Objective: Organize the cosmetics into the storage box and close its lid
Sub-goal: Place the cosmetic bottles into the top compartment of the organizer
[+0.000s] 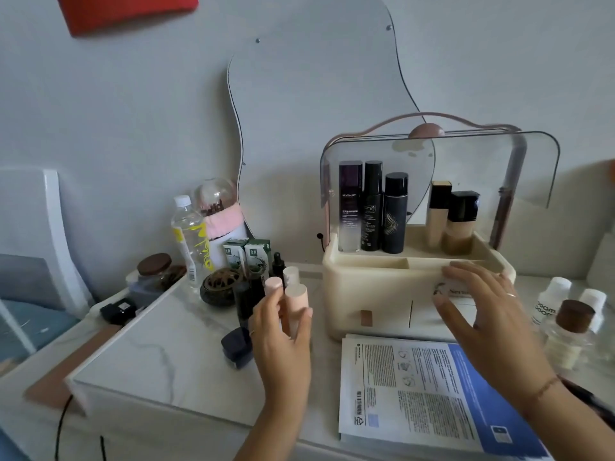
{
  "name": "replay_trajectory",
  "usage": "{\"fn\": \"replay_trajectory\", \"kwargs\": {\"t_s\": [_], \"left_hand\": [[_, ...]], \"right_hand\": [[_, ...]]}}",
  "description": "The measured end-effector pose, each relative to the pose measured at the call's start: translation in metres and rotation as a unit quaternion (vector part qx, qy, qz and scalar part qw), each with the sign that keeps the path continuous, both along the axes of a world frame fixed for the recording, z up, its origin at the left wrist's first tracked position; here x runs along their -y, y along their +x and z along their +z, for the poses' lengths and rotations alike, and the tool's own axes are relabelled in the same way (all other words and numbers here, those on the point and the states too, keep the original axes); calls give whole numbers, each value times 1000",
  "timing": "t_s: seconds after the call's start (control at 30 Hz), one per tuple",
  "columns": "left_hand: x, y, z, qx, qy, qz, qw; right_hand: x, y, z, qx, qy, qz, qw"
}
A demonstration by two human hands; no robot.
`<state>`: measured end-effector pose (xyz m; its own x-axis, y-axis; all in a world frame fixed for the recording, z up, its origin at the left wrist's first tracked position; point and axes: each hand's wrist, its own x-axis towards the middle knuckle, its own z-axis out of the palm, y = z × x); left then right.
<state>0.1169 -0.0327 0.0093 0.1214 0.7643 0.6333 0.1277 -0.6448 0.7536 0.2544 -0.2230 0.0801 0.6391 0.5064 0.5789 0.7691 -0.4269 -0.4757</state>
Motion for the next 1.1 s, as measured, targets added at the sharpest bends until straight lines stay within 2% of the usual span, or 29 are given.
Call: {"fn": "replay_trajectory", "kwargs": {"t_s": [0.3,0.4,0.5,0.57,0.77,0.9,1.0,1.1], "left_hand": [[-6,6,2,-82,-5,41,996],[-2,3,3,-83,-27,29,996],[5,0,5,-52,-45,-9,998],[13,-4,13,-2,-49,-26,998],[41,-6,78,111,21,-104,988],[65,33,127,93,16,-234,968],[73,77,145,53,15,-286,957],[68,117,150,6,-4,-309,951]], "right_hand": [[1,-2,3,-6,1,3,1000],[0,-4,3,-8,0,4,1000],[1,-5,4,-15,-2,6,1000],[2,-6,5,-17,-5,9,1000],[0,-11,23,1,50,73,996],[-20,-8,53,-77,70,173,980],[-30,15,64,-76,94,139,983],[-33,47,66,-120,107,83,984]]}}
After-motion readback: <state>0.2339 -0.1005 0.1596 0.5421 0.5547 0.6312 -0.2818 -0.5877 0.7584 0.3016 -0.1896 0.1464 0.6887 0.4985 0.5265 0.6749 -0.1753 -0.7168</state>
